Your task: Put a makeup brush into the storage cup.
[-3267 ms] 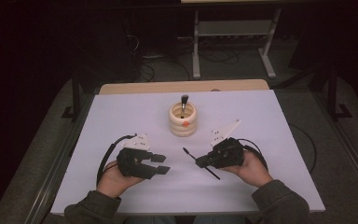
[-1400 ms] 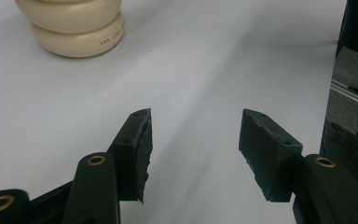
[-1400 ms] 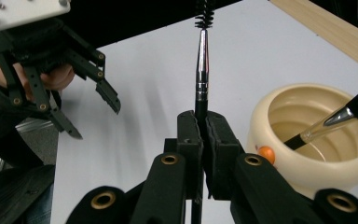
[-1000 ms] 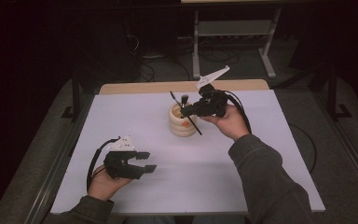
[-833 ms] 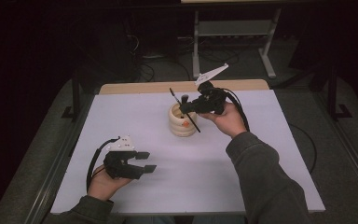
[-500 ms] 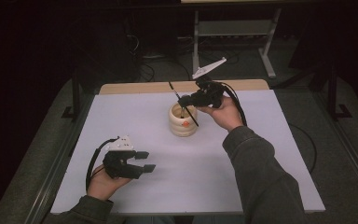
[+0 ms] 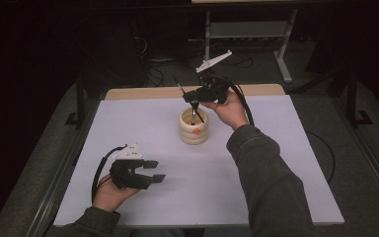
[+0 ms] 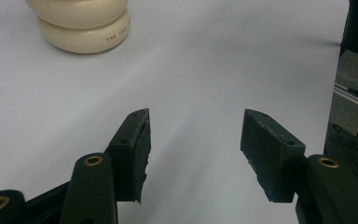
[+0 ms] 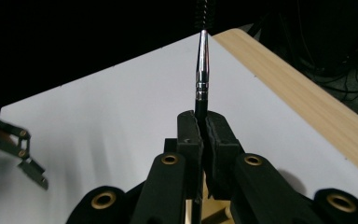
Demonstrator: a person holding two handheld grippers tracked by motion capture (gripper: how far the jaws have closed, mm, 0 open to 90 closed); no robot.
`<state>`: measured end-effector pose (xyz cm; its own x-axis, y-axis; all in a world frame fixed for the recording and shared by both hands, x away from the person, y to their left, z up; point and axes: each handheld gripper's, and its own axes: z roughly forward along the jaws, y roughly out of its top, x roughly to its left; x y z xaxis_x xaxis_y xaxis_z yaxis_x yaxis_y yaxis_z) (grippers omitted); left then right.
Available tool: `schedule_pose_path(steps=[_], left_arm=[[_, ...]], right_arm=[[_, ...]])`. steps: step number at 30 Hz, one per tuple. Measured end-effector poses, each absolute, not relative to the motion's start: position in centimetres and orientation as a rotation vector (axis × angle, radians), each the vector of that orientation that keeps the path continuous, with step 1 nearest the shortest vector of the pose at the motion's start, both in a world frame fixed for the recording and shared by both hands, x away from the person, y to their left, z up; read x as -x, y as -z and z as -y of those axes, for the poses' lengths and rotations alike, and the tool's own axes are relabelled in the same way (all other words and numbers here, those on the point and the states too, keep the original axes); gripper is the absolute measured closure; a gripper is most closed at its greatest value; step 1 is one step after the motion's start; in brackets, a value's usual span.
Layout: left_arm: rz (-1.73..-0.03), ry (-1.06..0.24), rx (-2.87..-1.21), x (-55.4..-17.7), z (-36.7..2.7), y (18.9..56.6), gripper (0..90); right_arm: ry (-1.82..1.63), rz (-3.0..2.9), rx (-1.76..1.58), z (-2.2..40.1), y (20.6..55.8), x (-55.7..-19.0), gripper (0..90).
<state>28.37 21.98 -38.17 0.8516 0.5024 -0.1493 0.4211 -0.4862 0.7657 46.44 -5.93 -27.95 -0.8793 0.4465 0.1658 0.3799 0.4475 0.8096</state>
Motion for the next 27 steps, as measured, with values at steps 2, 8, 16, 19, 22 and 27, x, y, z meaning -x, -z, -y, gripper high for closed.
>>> schedule_pose_path(steps=[2, 8, 16, 19, 22, 27], left_arm=[[-0.674, -0.115, -2.137, -28.4, -21.9, 38.2, 42.5], [-0.672, -0.116, -2.140, -28.5, -22.1, 38.2, 42.5], [-0.677, -0.123, -2.136, -28.5, -22.2, 38.2, 42.5], [-0.678, -0.123, -2.132, -28.5, -22.3, 38.2, 42.5], [-0.682, -0.119, -2.127, -28.4, -22.3, 38.2, 42.5], [-0.681, -0.120, -2.129, -28.4, -22.3, 38.2, 42.2]], right_arm=[[-1.437, -2.600, -0.752, 5.6, 27.9, -46.9, 85.0], [-1.434, -2.569, -0.802, 5.0, 28.6, -48.6, 85.1], [-1.439, -2.537, -0.860, 4.8, 30.0, -49.6, 85.0], [-1.439, -2.531, -0.860, 4.6, 30.3, -49.6, 85.0], [-1.444, -2.518, -0.864, 4.6, 30.5, -49.6, 85.0], [-1.451, -2.508, -0.875, 4.7, 31.2, -49.6, 85.0]])
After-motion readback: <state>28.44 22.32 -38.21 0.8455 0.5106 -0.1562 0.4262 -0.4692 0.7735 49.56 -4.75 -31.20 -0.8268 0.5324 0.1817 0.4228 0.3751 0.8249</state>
